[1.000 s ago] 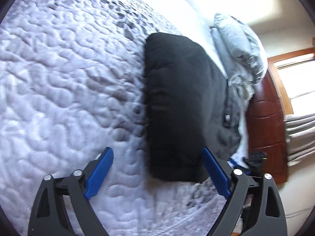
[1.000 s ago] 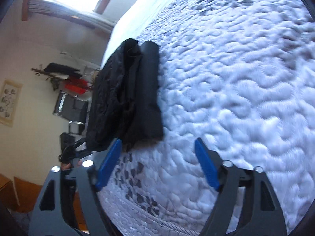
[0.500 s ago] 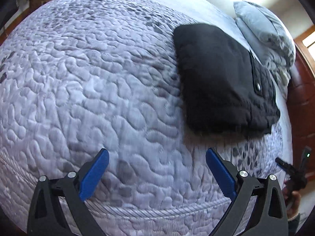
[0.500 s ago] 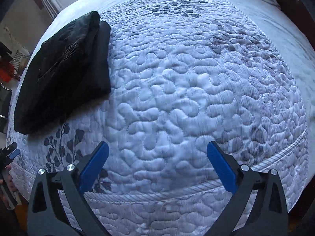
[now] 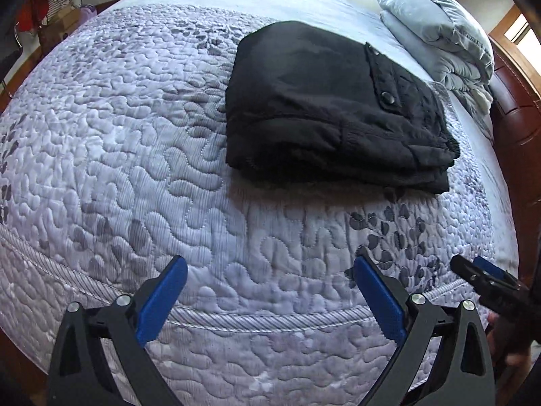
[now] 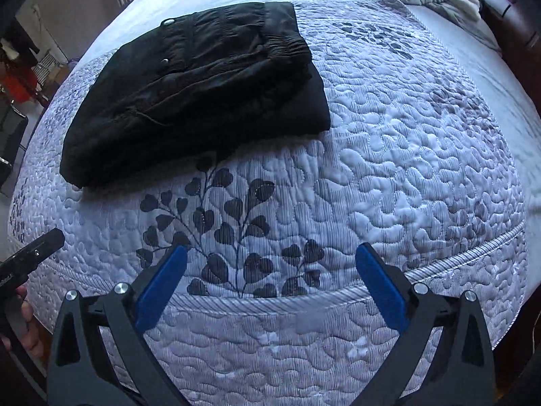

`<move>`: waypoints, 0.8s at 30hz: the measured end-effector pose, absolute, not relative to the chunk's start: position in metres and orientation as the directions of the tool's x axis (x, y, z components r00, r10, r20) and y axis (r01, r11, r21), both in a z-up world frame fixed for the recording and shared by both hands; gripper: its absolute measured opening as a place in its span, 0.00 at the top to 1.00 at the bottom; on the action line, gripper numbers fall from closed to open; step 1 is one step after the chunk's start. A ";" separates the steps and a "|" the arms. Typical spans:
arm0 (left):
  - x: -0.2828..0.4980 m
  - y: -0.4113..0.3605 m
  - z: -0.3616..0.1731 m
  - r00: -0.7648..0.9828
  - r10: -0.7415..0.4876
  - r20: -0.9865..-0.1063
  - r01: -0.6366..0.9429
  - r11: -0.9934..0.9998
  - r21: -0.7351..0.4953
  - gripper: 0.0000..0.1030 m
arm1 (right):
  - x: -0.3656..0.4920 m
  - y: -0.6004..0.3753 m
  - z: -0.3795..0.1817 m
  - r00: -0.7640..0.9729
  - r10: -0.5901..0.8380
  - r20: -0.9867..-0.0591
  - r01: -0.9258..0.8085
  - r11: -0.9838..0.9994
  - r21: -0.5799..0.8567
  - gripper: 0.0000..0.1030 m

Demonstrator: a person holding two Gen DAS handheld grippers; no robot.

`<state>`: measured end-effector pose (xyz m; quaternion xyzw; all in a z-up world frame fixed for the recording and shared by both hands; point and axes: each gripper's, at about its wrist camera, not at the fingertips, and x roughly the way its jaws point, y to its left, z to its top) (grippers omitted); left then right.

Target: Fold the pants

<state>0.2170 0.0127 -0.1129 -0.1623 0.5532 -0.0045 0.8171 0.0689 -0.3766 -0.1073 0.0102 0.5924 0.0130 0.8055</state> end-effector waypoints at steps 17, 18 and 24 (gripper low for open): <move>0.208 -0.002 -0.082 0.444 -0.019 -0.896 -0.091 0.994 -0.066 0.04 | 0.057 -0.371 -0.070 0.307 -0.049 -0.951 -0.017 0.998 -0.057 0.03; 0.208 -0.003 -0.085 0.434 -0.027 -0.900 -0.087 0.994 -0.072 0.04 | 0.056 -0.370 -0.071 0.299 -0.052 -0.953 -0.018 0.998 -0.060 0.03; 0.210 -0.008 -0.090 0.422 -0.050 -0.905 -0.076 0.993 -0.091 0.04 | 0.058 -0.371 -0.075 0.279 0.015 -0.960 -0.021 1.000 0.010 0.03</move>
